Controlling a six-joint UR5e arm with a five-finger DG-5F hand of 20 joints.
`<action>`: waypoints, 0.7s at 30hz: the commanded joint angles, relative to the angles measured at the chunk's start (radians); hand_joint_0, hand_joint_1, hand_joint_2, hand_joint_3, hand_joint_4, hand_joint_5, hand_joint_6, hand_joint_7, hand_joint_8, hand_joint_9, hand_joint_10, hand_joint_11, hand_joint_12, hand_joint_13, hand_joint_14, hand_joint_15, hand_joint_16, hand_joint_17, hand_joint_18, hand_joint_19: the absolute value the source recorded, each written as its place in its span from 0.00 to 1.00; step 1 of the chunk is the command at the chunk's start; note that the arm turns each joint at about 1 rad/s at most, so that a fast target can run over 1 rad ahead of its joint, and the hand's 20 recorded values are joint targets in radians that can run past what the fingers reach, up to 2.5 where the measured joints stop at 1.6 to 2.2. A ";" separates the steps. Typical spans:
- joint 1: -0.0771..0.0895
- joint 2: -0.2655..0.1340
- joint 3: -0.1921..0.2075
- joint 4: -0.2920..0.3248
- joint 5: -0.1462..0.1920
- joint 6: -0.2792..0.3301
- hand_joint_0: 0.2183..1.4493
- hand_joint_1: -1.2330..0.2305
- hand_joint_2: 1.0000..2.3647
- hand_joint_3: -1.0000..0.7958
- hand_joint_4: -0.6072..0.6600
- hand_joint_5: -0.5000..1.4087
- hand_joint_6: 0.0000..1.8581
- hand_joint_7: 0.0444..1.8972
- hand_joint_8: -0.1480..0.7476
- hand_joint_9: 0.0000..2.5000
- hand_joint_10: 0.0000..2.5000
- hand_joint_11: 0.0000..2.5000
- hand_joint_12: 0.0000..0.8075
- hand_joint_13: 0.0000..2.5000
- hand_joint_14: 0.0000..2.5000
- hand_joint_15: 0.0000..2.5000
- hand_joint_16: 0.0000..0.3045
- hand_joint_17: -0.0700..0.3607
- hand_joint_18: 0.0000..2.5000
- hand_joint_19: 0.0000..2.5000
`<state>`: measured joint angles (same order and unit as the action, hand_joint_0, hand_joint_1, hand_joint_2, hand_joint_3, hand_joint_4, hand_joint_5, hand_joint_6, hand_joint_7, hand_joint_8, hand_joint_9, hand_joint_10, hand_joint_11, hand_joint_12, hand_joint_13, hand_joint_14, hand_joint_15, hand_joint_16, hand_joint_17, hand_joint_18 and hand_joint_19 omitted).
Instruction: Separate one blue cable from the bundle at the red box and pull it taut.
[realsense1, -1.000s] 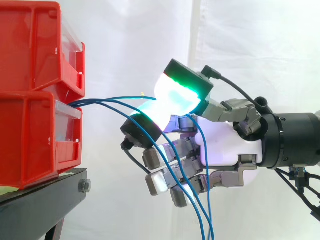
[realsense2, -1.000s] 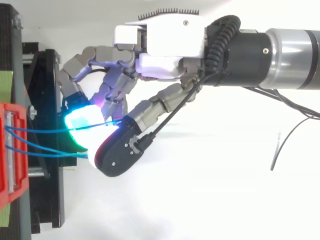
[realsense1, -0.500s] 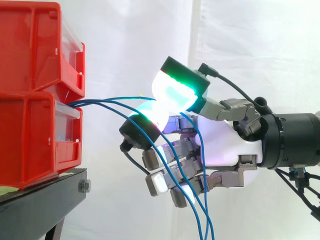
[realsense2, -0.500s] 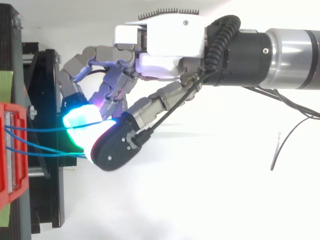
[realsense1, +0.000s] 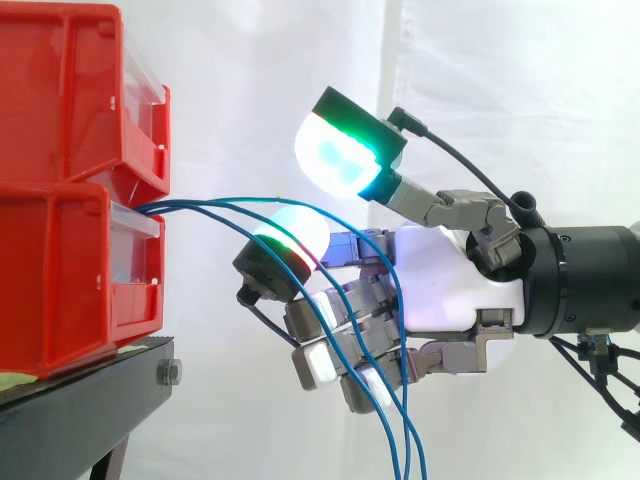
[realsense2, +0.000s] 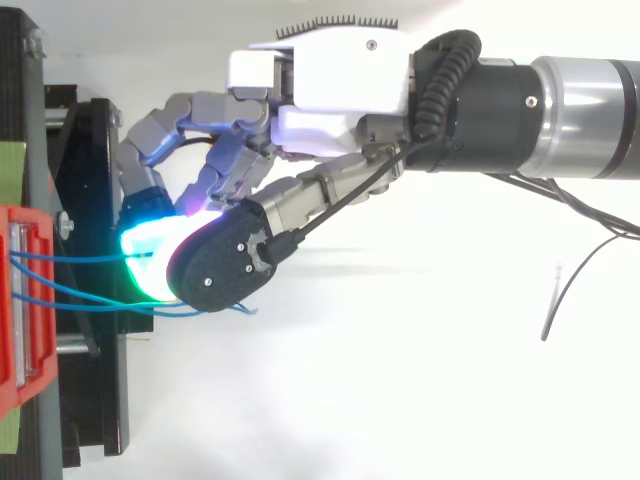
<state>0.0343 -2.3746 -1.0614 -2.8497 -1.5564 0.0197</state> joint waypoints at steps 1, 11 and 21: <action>-0.001 0.000 0.000 0.001 -0.001 0.000 0.26 0.42 0.00 0.28 0.52 0.20 0.44 0.60 0.47 0.35 0.01 0.39 0.52 0.35 0.01 0.25 0.16 0.42 0.37 0.32; -0.001 0.000 0.000 0.001 -0.001 0.002 0.30 0.37 0.01 0.42 0.43 0.20 0.45 0.61 0.46 0.35 0.01 0.37 0.50 0.35 0.01 0.25 0.15 0.41 0.36 0.32; -0.001 0.000 0.000 0.001 0.001 0.002 0.30 0.37 0.01 0.40 0.40 0.20 0.44 0.62 0.45 0.35 0.01 0.36 0.50 0.35 0.01 0.25 0.15 0.41 0.36 0.32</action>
<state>0.0341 -2.3746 -1.0610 -2.8486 -1.5565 0.0215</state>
